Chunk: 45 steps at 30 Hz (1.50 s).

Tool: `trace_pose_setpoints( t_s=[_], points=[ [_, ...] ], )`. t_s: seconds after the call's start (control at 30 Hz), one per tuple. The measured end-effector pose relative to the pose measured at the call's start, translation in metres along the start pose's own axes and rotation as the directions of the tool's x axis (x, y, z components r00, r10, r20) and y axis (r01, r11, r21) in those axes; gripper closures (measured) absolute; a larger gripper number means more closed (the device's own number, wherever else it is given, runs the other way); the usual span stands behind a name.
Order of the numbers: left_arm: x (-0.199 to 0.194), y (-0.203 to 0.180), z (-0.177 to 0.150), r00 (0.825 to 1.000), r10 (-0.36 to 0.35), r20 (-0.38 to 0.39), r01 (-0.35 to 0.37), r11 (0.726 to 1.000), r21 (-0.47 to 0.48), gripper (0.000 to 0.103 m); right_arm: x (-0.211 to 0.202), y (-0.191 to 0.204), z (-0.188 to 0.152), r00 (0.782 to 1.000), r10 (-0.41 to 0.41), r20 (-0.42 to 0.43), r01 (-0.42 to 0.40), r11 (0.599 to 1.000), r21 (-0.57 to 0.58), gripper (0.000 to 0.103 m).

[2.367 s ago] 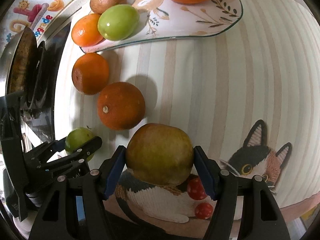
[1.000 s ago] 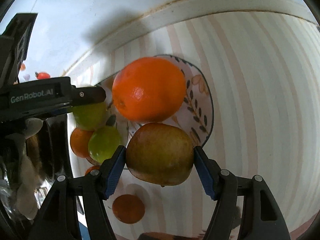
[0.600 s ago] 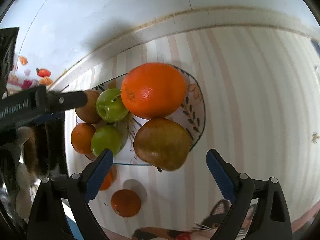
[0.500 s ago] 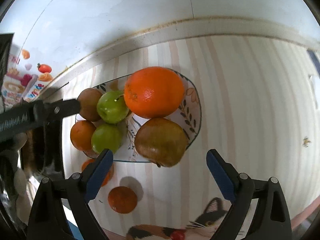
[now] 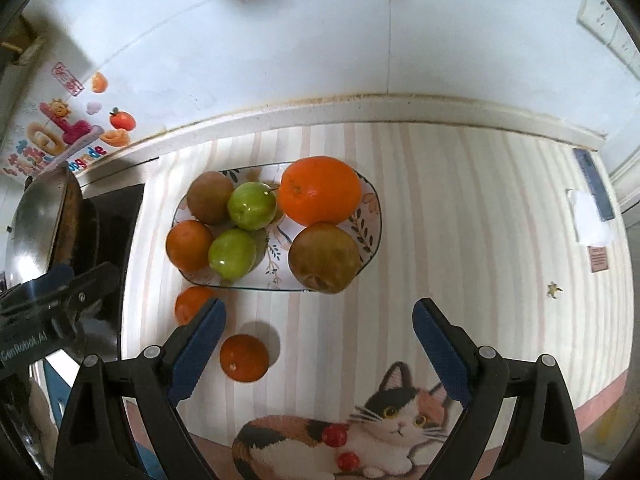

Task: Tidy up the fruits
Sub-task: 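Lift both tools away and move toward the remaining tangerines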

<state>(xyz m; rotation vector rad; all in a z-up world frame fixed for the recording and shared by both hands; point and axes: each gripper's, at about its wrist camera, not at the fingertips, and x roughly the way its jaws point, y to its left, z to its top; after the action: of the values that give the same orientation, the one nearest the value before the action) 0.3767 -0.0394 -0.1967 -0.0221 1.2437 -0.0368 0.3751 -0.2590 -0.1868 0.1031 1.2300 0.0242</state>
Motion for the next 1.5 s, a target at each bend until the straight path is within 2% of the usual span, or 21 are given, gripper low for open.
trace_pose_setpoints(
  t_s=[0.27,0.57,0.8,0.97,1.1,1.17,1.23,1.37,1.5],
  points=[
    [-0.050,0.000,-0.032,0.996,-0.014,0.087,0.013,1.000,0.017,0.013,-0.054,0.012,-0.025,0.996,-0.012,0.090,0.014,1.000,-0.023,0.007],
    [-0.099,-0.005,-0.058,0.983,-0.031,0.182,0.023,0.999,0.043,0.013,-0.107,0.015,-0.054,0.986,0.009,0.164,-0.005,1.000,-0.023,0.007],
    [-0.109,-0.008,-0.070,0.979,-0.036,0.201,0.029,0.999,0.038,0.013,-0.128,0.015,-0.070,0.978,0.004,0.211,-0.001,1.000,-0.013,0.007],
    [-0.106,-0.006,-0.073,0.980,-0.017,0.199,0.012,1.000,0.028,0.013,-0.130,0.015,-0.070,0.978,0.031,0.208,-0.030,1.000,-0.007,0.007],
    [-0.092,0.001,-0.068,0.984,0.004,0.178,-0.005,1.000,0.005,0.013,-0.113,0.016,-0.066,0.983,0.069,0.171,-0.069,0.998,-0.003,0.007],
    [-0.079,0.005,-0.066,0.986,0.035,0.164,-0.035,0.999,-0.001,0.005,-0.094,0.017,-0.063,0.987,0.102,0.126,-0.103,0.995,0.001,0.007],
    [-0.061,0.012,-0.063,0.987,0.064,0.148,-0.062,0.998,-0.016,0.003,-0.068,0.019,-0.062,0.988,0.135,0.074,-0.135,0.991,0.002,0.007],
    [-0.016,0.028,-0.056,0.993,0.102,0.052,-0.099,0.993,-0.057,0.003,-0.002,0.028,-0.059,0.985,0.171,-0.036,-0.171,0.985,-0.002,0.007],
    [0.029,0.043,-0.050,0.995,0.084,-0.051,-0.089,0.990,-0.110,0.003,0.057,0.040,-0.058,0.977,0.173,-0.128,-0.176,0.984,-0.011,0.007]
  ],
)
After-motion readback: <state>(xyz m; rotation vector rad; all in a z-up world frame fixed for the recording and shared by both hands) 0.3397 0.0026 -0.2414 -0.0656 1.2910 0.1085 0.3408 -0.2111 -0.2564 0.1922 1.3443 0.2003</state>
